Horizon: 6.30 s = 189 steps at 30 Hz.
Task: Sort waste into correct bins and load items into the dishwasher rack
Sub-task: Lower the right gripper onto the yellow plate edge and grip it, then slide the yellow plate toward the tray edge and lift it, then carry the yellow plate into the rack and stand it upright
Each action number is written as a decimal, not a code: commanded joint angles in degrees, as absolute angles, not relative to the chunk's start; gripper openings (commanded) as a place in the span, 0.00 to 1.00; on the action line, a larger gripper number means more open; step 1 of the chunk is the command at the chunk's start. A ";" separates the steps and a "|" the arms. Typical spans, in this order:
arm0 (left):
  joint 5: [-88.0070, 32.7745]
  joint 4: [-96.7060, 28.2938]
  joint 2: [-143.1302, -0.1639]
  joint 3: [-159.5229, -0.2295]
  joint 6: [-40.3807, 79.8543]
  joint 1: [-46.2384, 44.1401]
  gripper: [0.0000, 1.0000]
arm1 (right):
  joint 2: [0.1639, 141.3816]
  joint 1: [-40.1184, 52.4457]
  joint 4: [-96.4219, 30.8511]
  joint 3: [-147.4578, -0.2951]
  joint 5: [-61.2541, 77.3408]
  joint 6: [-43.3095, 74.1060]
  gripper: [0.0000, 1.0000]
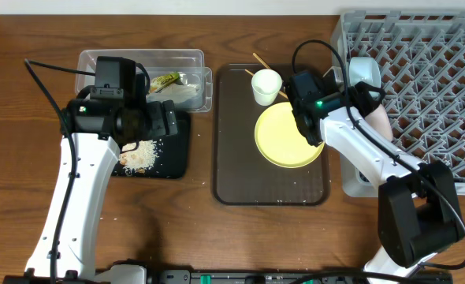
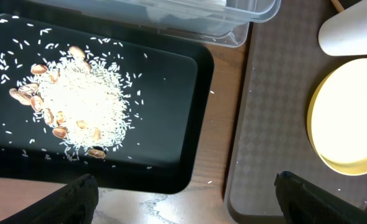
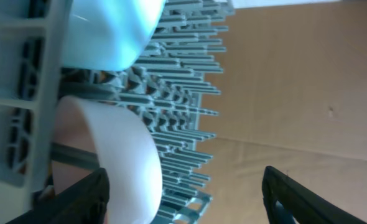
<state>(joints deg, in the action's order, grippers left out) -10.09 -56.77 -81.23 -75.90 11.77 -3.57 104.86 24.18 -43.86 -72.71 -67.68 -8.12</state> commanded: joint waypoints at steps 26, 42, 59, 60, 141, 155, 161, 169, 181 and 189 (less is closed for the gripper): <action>-9.37 -56.95 -81.52 -76.09 11.44 -3.44 0.93 | 103.96 23.92 -33.61 -85.21 8.05 8.62 0.67; -9.37 -56.95 -81.52 -76.09 11.44 -3.44 0.93 | 104.12 24.99 -61.78 -84.95 -4.75 28.21 0.53; -9.37 -56.95 -81.52 -76.09 11.44 -3.44 0.93 | 104.12 25.10 -51.57 -67.59 -5.28 34.00 0.36; -9.37 -56.95 -81.52 -76.09 11.44 -3.44 0.93 | 104.12 25.10 -49.63 -66.46 -6.07 34.39 0.36; -9.37 -56.95 -81.52 -76.09 11.44 -3.44 0.93 | 100.73 26.59 -48.14 -57.34 -8.54 37.30 0.26; -9.37 -56.95 -81.52 -76.09 11.44 -3.44 0.93 | 100.49 26.52 -39.70 -57.89 -8.60 34.81 0.01; -9.37 -56.95 -81.52 -76.09 11.44 -3.44 0.93 | 94.80 26.52 -40.05 -65.54 -10.15 22.68 0.01; -9.37 -56.95 -81.52 -76.07 11.44 -3.44 0.93 | 82.08 24.73 -39.11 -76.84 -28.88 8.38 0.01; -9.37 -56.95 -81.52 -76.09 11.44 -3.44 0.93 | 77.06 9.65 -21.61 -77.19 -45.21 -11.35 0.01; -9.37 -56.95 -81.52 -76.09 11.44 -3.44 0.93 | 85.52 -1.61 -10.81 -77.19 -45.19 -17.39 0.01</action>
<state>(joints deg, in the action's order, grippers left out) -10.09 -56.77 -81.23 -75.88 11.77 -3.57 82.54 0.99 -12.03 -77.08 -43.77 -12.78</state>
